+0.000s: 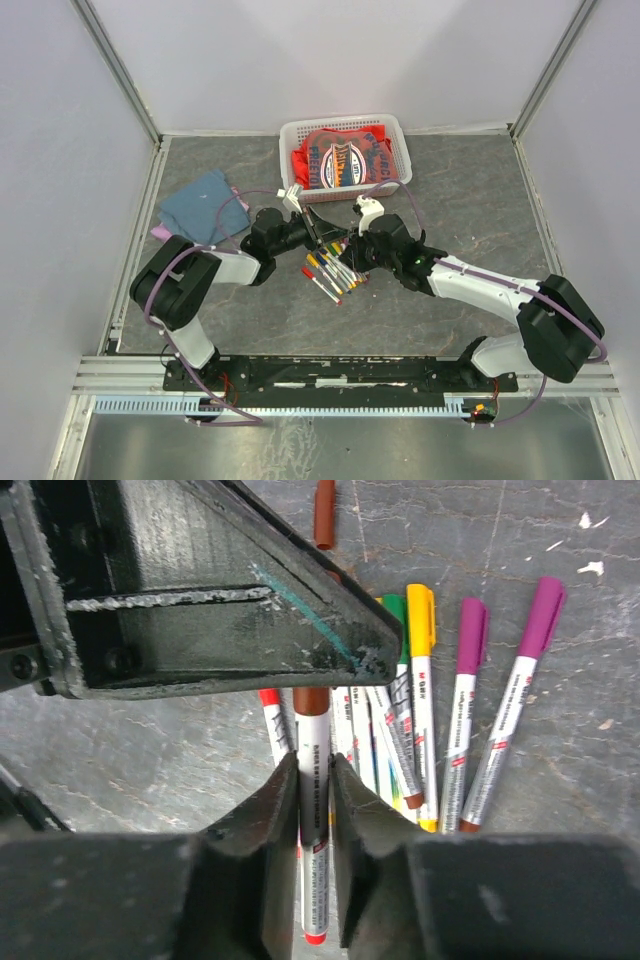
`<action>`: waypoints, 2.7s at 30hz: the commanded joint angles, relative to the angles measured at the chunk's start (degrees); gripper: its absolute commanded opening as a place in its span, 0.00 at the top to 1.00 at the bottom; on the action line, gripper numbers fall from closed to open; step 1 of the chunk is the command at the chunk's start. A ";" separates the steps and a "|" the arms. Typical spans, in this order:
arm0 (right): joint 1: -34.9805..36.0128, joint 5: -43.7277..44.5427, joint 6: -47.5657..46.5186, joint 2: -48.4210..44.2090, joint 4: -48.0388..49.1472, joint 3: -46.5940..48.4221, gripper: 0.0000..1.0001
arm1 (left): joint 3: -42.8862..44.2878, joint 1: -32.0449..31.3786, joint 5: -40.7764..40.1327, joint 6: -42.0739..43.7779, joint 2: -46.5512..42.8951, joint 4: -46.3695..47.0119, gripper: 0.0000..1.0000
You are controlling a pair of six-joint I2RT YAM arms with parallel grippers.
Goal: Open the pen caps
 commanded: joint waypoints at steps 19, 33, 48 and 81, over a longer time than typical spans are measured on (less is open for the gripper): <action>0.33 2.43 -4.58 -1.02 -1.68 -1.73 0.99 | 7.63 3.81 -16.67 3.50 -3.13 -14.40 0.97; 0.21 2.44 -3.09 -3.30 1.87 -4.62 0.99 | 3.77 6.21 -19.17 -1.80 -2.77 -6.15 0.97; -2.29 2.60 -0.94 -7.24 1.11 -5.03 0.99 | 0.37 9.60 -13.48 -4.19 0.55 0.08 0.97; -6.87 25.40 -2.62 12.24 -12.40 7.03 0.82 | -4.58 9.03 -25.46 6.98 0.09 -20.89 0.81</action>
